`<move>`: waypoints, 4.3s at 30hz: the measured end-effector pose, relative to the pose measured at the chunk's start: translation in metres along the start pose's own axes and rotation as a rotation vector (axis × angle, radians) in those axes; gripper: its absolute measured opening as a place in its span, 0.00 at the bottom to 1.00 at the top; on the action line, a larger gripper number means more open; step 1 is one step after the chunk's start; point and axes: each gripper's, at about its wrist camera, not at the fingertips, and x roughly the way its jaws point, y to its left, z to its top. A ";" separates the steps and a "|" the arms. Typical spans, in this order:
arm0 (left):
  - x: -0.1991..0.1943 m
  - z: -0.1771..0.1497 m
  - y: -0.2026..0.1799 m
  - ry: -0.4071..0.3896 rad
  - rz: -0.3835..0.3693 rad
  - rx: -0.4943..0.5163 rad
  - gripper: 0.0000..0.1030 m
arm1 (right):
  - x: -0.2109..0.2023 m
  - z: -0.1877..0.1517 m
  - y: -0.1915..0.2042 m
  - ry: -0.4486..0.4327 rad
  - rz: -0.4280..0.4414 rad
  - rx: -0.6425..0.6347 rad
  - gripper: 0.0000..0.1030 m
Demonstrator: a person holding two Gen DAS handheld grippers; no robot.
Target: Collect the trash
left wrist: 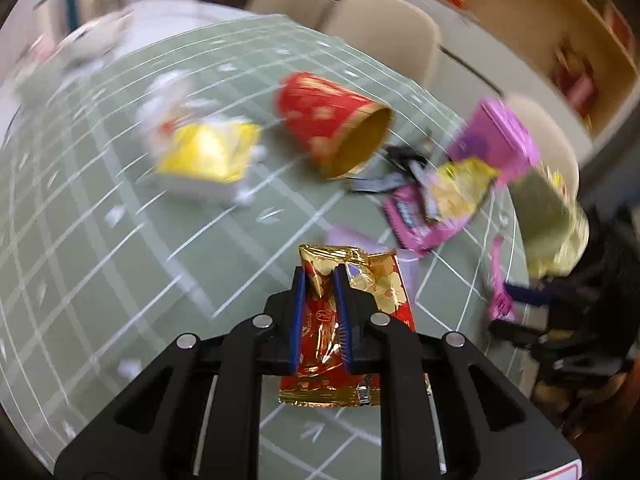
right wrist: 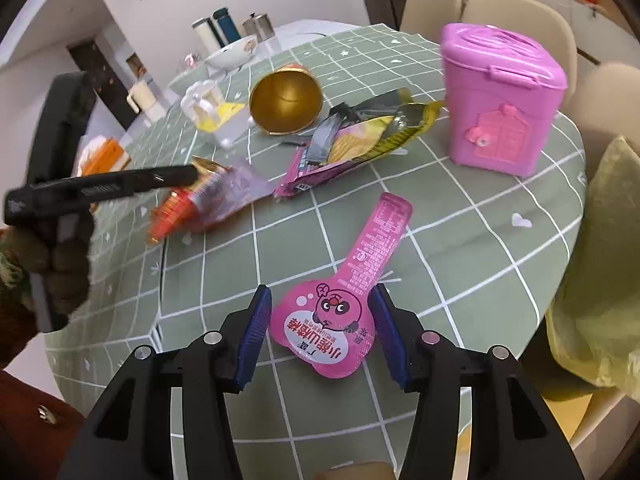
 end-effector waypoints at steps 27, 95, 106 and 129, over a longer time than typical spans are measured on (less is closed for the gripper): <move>-0.015 -0.026 -0.016 -0.029 0.030 -0.066 0.18 | -0.043 0.019 -0.003 -0.060 -0.014 -0.051 0.13; -0.006 0.117 -0.326 -0.256 -0.311 0.114 0.18 | -0.277 0.052 -0.204 -0.469 -0.385 0.036 0.42; 0.078 0.107 -0.379 -0.103 -0.309 0.149 0.18 | -0.295 0.033 -0.270 -0.469 -0.420 0.108 0.42; 0.053 0.081 -0.339 -0.145 -0.166 0.087 0.45 | -0.201 0.014 -0.298 -0.311 -0.241 0.231 0.42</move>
